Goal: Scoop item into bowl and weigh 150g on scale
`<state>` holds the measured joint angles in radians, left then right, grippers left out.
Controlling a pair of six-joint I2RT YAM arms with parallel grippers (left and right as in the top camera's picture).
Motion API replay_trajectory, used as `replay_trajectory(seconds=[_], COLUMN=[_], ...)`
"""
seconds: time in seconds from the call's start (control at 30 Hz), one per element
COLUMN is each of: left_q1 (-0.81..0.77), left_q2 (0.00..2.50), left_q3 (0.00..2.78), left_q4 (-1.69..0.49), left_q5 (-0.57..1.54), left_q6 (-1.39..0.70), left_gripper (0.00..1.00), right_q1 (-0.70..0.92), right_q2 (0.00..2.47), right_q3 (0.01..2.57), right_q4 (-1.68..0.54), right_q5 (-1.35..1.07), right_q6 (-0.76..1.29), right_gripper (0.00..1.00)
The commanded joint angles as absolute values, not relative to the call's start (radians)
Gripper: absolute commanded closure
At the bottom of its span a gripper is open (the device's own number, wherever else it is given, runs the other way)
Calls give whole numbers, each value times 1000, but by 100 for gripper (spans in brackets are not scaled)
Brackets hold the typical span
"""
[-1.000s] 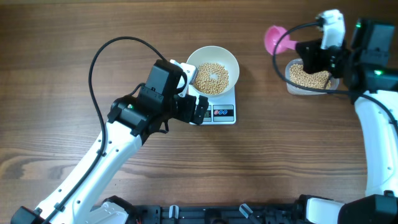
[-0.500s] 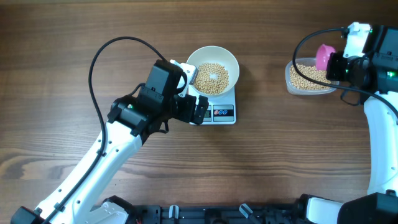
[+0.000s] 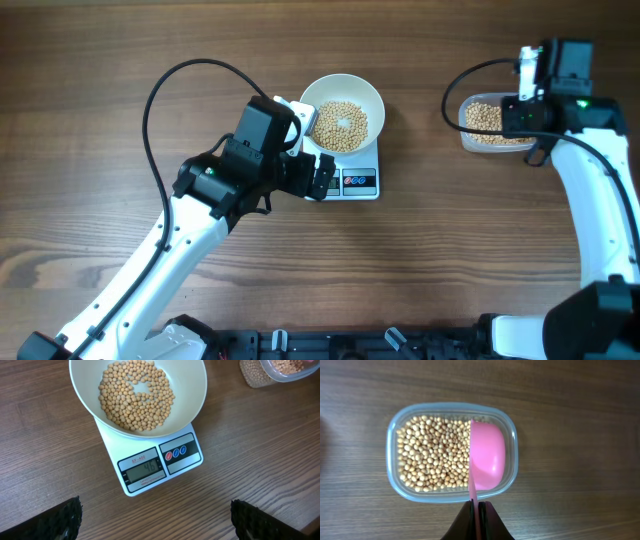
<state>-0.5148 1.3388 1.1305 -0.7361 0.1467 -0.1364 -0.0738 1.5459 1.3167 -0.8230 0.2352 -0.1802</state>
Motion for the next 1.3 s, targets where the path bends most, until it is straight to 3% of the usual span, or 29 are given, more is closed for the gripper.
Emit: replay_trajectory(seconds=[0.0, 1.0, 1.27], left_q1=[-508, -508, -508], left_q2=[1335, 1335, 1335], left_q3=[1146, 1146, 1146], left_q4=[-733, -733, -733], left_q5=[141, 140, 141], left_q6=[-142, -142, -142], left_gripper=[0, 0, 0], right_q1=[-63, -63, -87], right_q2=[1596, 1732, 1722], right_q3=[1320, 1320, 1320], right_q4=[-820, -813, -813], right_q5=[318, 153, -61], right_q6=[-183, -168, -154], right_gripper=[96, 96, 96])
